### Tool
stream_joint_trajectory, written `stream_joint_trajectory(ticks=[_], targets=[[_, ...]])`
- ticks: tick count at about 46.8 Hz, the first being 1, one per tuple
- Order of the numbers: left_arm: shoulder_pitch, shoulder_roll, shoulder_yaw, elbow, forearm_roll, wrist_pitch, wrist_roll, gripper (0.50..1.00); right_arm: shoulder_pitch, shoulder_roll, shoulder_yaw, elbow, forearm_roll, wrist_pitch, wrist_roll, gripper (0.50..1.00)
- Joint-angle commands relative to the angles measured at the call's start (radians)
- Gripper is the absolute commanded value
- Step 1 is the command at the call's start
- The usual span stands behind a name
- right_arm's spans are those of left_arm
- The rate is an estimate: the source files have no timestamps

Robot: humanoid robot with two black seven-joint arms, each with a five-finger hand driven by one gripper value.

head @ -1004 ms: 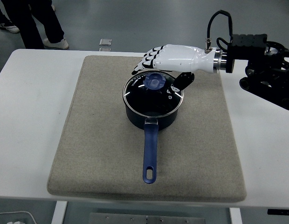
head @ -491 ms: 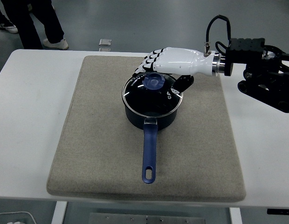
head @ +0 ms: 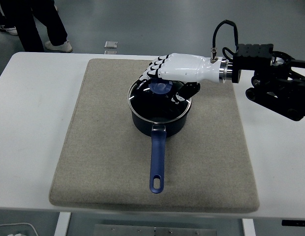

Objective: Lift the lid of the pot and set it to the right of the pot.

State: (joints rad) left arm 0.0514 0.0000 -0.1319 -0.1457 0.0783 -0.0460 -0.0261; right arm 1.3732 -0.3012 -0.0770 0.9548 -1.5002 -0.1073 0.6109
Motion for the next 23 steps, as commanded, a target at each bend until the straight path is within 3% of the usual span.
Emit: stream_joint_trajectory(ticks=[1, 23], targets=[[-0.001, 0.0, 0.0, 0.0, 0.0, 0.0, 0.0, 1.0, 0.0, 0.001, 0.0, -0.007, 0.0, 0.005, 0.0, 0.905], [-0.001, 0.0, 0.0, 0.0, 0.0, 0.0, 0.0, 1.0, -0.019, 0.039, 0.0, -0.042, 0.002, 0.003, 0.0, 0.903]])
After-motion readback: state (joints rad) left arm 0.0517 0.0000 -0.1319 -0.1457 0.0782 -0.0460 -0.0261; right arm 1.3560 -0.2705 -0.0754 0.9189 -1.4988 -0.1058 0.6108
